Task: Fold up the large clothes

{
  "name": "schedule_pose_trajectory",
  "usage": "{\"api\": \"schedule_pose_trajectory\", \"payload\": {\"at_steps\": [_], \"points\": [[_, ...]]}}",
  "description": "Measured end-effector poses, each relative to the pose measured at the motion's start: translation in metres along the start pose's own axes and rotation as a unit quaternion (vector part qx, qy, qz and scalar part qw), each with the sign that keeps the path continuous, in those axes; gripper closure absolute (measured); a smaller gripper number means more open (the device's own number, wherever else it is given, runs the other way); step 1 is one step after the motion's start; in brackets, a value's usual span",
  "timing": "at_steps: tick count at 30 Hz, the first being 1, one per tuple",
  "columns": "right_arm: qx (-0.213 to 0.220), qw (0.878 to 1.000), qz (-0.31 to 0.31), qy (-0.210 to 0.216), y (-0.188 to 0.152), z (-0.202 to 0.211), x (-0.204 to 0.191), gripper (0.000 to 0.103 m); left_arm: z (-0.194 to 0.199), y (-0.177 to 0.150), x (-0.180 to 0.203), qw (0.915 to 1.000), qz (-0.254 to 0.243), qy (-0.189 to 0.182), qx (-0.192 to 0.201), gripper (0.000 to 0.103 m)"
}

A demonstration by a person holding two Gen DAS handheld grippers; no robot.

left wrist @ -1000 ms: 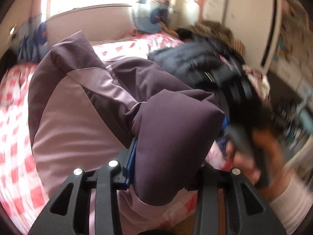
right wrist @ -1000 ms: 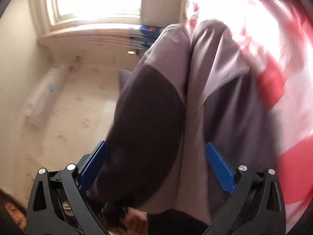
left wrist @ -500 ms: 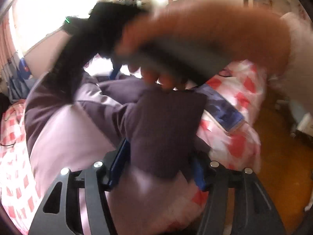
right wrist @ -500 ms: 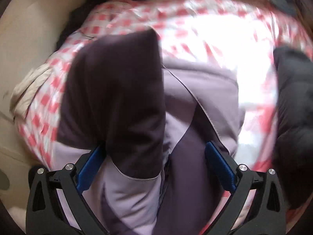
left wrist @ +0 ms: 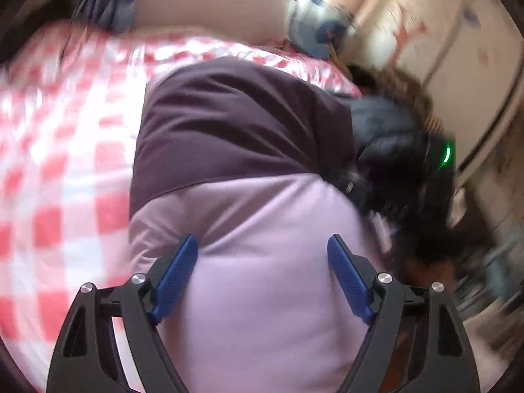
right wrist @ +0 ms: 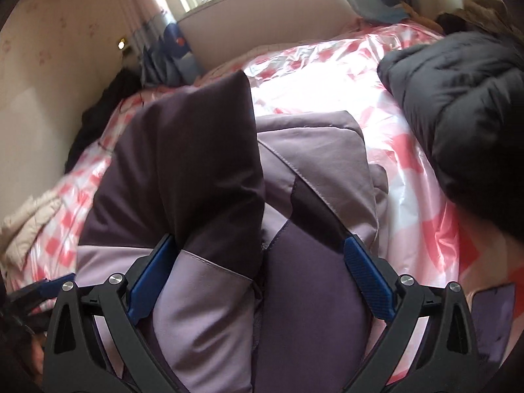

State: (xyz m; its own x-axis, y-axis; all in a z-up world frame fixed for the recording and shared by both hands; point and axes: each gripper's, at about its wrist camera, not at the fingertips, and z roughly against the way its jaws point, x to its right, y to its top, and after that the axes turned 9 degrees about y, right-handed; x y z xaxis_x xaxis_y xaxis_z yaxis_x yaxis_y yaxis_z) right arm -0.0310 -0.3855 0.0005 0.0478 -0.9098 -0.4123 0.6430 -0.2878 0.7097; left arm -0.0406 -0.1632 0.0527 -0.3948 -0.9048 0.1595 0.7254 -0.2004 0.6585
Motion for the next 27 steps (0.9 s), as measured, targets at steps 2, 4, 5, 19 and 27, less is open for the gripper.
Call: {"api": "schedule_pose_trajectory", "payload": {"at_steps": [2, 4, 5, 19, 27], "points": [[0.009, 1.000, -0.001, -0.002, 0.002, 0.009, 0.007, 0.007, 0.017, 0.005, -0.011, 0.9988, 0.028, -0.038, 0.009, 0.025], [0.022, 1.000, -0.004, -0.002, -0.002, 0.013, 0.009, 0.007, 0.033, 0.011, -0.039, 0.9962, 0.077, -0.015, 0.038, 0.025], [0.027, 1.000, -0.007, -0.002, -0.003, 0.013, 0.010, 0.007, 0.035, 0.015, -0.059, 0.9933, 0.104, 0.010, 0.050, 0.019], [0.044, 0.992, -0.044, 0.111, -0.005, -0.054, -0.036, 0.006, -0.003, -0.032, -0.132, 0.9855, 0.169, -0.001, -0.012, 0.011], [-0.061, 0.957, 0.046, 0.279, -0.003, -0.120, -0.116, 0.006, 0.100, -0.098, -0.179, 0.9689, 0.209, 0.124, 0.046, 0.011]]}}
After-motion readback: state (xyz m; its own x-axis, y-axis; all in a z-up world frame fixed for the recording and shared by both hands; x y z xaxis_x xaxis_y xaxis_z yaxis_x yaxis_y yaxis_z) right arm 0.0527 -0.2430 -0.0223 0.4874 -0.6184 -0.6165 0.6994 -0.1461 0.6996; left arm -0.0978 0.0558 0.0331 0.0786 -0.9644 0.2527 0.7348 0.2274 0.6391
